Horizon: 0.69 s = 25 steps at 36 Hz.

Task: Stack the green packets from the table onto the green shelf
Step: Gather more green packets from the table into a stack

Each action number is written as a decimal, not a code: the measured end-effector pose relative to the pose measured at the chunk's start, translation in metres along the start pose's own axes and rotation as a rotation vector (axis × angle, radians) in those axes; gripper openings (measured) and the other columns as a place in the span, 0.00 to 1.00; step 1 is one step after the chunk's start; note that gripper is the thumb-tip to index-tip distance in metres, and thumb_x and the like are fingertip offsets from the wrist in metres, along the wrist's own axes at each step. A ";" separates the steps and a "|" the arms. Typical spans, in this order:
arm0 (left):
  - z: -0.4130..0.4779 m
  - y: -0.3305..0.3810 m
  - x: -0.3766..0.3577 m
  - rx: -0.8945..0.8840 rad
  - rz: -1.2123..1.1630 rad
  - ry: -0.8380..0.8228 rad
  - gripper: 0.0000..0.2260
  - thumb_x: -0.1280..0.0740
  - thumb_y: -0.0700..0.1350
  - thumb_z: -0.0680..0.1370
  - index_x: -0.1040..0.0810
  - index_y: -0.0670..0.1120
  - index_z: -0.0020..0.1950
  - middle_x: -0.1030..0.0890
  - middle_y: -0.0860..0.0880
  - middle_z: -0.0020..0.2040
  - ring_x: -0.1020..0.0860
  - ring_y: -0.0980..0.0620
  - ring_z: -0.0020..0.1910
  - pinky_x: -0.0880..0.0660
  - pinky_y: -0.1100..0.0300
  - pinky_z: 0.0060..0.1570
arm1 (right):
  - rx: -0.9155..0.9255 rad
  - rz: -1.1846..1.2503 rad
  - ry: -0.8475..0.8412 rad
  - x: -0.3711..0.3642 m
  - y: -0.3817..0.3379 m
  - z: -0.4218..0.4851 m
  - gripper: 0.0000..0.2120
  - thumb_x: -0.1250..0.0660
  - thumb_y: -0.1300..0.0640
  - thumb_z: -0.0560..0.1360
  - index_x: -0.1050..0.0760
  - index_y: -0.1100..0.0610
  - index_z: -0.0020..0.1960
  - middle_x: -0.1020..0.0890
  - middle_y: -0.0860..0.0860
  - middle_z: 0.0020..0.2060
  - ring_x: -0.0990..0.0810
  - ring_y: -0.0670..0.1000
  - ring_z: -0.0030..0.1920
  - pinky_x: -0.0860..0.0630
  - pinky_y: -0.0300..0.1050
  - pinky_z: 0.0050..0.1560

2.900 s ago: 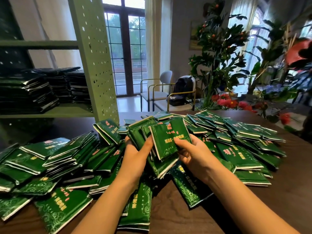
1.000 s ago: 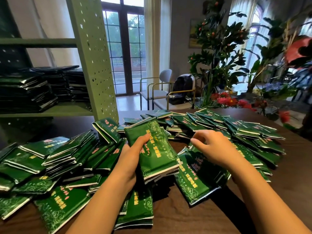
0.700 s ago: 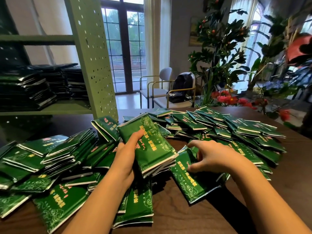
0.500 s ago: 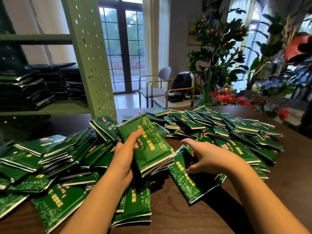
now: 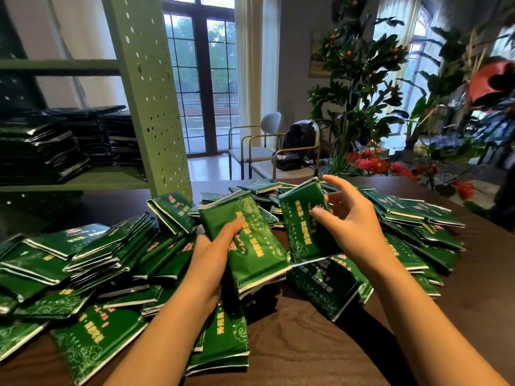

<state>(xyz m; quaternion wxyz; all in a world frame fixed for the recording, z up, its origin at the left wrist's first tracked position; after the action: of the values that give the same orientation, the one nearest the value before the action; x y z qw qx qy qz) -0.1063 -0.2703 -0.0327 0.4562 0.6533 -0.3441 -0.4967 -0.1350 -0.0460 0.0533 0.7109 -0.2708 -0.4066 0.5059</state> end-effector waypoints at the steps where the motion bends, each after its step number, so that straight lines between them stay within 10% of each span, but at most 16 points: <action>1: -0.001 0.002 -0.002 -0.023 0.053 -0.005 0.46 0.21 0.59 0.60 0.36 0.50 0.73 0.18 0.46 0.58 0.18 0.45 0.53 0.22 0.44 0.57 | 0.018 0.076 0.013 -0.001 -0.005 -0.002 0.23 0.30 0.62 0.73 0.29 0.44 0.63 0.22 0.51 0.47 0.22 0.56 0.46 0.24 0.47 0.48; 6: -0.009 0.014 -0.011 -0.167 0.240 -0.031 0.45 0.23 0.66 0.55 0.32 0.52 0.68 0.20 0.50 0.61 0.21 0.46 0.59 0.26 0.41 0.62 | 0.045 0.318 -0.061 -0.016 -0.019 -0.010 0.22 0.31 0.67 0.73 0.25 0.46 0.60 0.25 0.51 0.44 0.27 0.49 0.42 0.25 0.39 0.45; 16: -0.008 0.016 -0.013 -0.217 0.281 -0.029 0.20 0.26 0.48 0.73 0.30 0.50 0.61 0.18 0.50 0.54 0.19 0.50 0.54 0.24 0.44 0.60 | -0.034 0.480 -0.409 -0.060 -0.025 -0.026 0.24 0.33 0.59 0.69 0.27 0.55 0.65 0.21 0.50 0.41 0.25 0.44 0.33 0.26 0.39 0.37; 25: -0.014 0.021 -0.019 -0.224 0.273 -0.058 0.36 0.25 0.61 0.61 0.32 0.50 0.64 0.18 0.50 0.56 0.19 0.49 0.55 0.25 0.43 0.61 | 0.039 0.425 -0.385 -0.066 -0.030 -0.033 0.24 0.43 0.71 0.73 0.33 0.55 0.66 0.23 0.50 0.39 0.26 0.49 0.33 0.27 0.41 0.36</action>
<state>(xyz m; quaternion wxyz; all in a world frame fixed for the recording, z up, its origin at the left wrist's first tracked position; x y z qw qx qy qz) -0.0975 -0.2567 -0.0049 0.5794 0.5309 -0.3852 -0.4838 -0.1024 -0.1179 0.0403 0.5037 -0.2351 -0.4585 0.6934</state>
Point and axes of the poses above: each hand's wrist, its own z-axis towards the middle knuckle, its own x-axis out of the back of the hand, y = z × x, the point moved 9 cm from there along z, towards the middle knuckle
